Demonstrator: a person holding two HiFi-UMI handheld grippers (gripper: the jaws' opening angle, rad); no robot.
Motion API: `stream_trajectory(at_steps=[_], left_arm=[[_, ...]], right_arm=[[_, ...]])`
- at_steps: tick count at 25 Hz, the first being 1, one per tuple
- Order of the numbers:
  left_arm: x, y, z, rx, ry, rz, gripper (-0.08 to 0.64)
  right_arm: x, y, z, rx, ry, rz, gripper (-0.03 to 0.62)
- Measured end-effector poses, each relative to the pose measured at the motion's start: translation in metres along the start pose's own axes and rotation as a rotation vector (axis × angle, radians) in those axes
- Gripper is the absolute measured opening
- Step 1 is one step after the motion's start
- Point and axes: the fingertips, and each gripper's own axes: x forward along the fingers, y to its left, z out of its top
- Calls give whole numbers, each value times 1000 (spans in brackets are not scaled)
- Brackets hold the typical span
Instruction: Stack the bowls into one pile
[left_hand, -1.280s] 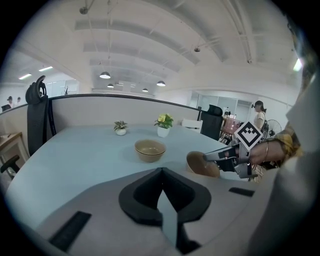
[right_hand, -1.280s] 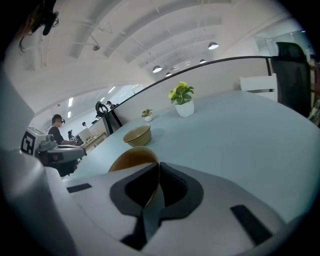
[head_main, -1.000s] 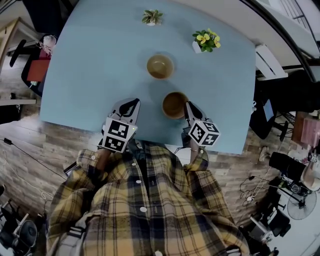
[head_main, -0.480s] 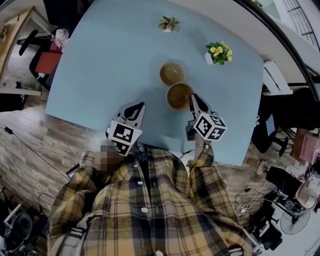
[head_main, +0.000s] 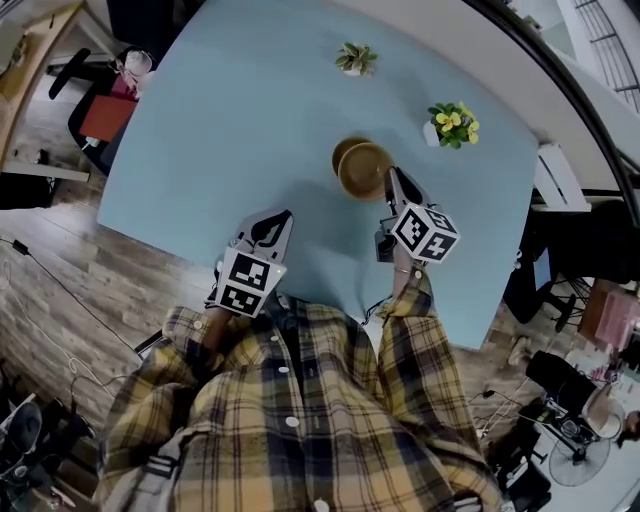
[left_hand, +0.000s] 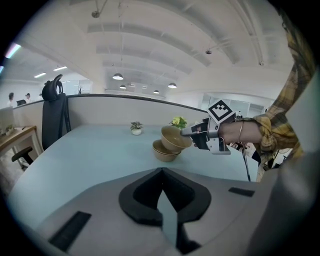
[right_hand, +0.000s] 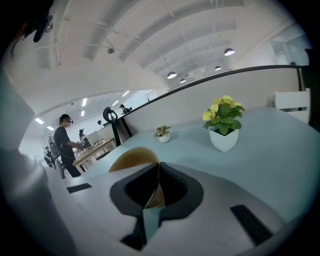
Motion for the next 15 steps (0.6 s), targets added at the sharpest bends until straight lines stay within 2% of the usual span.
stream_trajectory(at_steps=[5,15], left_arm=[[2,5,0,-14,-2,11,-9],[5,12,2,-30,3,17,-11]], right_arm=[[22,-2,2,4,28,-7,18],[45,-3,-11,-71,109,-29,18]])
